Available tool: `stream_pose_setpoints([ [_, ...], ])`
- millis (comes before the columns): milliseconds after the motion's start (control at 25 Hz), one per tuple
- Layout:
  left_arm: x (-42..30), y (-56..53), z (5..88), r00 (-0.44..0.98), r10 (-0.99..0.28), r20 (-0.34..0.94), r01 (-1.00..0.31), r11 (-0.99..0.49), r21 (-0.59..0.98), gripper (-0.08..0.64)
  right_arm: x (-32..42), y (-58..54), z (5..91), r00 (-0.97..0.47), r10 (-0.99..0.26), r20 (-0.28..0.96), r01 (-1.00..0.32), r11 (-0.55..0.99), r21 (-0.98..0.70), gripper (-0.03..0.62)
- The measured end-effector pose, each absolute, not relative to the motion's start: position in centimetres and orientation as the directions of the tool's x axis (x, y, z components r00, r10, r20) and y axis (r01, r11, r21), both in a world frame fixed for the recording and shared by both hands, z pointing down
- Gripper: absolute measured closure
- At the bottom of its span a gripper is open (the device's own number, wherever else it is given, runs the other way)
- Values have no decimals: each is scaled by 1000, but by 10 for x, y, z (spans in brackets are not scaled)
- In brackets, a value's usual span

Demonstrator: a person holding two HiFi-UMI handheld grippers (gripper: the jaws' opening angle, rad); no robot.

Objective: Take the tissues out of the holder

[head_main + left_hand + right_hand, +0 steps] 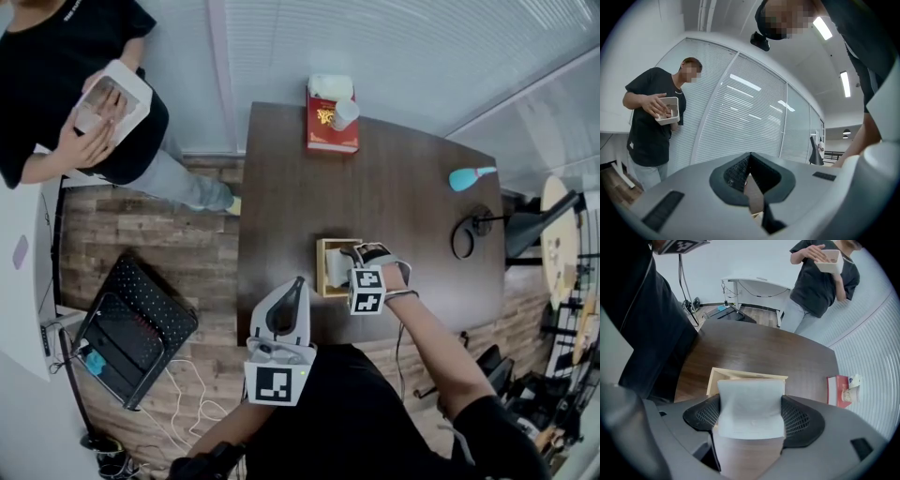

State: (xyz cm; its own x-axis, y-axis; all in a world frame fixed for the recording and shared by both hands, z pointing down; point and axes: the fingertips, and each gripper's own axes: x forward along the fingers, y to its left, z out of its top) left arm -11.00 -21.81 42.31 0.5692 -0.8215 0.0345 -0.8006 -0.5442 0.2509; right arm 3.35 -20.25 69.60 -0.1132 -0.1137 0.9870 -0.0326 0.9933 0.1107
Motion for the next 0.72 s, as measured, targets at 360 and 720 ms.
stream_pose_setpoints([
  [360, -108, -200, 423, 582, -813, 23, -791, -558, 252, 561, 38, -196, 666, -100, -146, 984, -53, 989, 141, 181],
  [720, -96, -191, 421, 589, -808, 20, -789, -569, 231, 561, 51, -189, 660, -94, -168, 981, -70, 984, 162, 181],
])
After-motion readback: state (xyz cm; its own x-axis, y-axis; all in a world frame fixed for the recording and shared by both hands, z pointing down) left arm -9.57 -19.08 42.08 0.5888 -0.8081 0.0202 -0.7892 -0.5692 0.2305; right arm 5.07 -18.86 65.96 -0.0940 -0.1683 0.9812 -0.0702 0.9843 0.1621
